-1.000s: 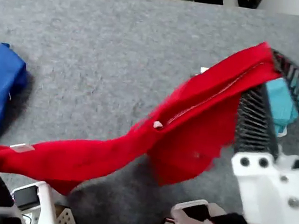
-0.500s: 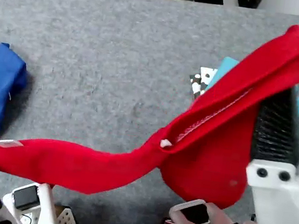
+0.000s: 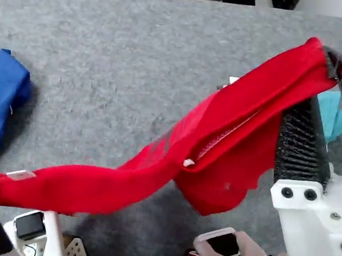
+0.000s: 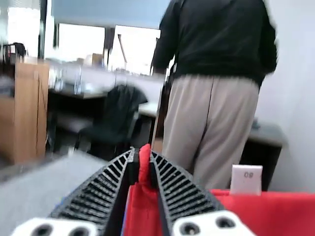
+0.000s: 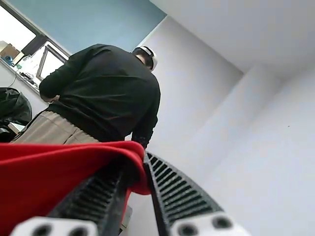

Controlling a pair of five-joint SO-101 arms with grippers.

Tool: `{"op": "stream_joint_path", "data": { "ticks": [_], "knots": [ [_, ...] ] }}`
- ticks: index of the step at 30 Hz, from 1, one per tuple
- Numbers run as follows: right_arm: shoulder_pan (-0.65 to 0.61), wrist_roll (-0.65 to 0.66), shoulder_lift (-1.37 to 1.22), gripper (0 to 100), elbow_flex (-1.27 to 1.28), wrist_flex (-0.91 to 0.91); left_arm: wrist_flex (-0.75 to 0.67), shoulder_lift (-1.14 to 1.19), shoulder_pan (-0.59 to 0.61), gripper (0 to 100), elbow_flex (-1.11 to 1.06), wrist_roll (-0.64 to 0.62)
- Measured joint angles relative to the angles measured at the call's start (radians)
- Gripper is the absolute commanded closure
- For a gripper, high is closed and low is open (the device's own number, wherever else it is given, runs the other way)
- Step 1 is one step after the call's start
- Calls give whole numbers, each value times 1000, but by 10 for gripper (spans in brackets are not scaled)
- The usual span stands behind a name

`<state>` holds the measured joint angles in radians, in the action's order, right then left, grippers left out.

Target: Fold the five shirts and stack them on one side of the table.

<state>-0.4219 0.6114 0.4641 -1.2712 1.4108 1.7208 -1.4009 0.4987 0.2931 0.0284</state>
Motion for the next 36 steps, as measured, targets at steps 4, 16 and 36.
{"op": "stream_joint_path", "data": {
  "ticks": [4, 16, 36],
  "knots": [
    [-2, 0, 0, 997, 0, 0, 26, -11, 0, 982, -98, 0],
    [0, 0, 2, 997, 0, 0, 28, -66, 0, 982, -137, 0],
    [-3, 0, -58, 997, 3, -502, 26, -68, 0, 982, -118, 0]
  ]
}}
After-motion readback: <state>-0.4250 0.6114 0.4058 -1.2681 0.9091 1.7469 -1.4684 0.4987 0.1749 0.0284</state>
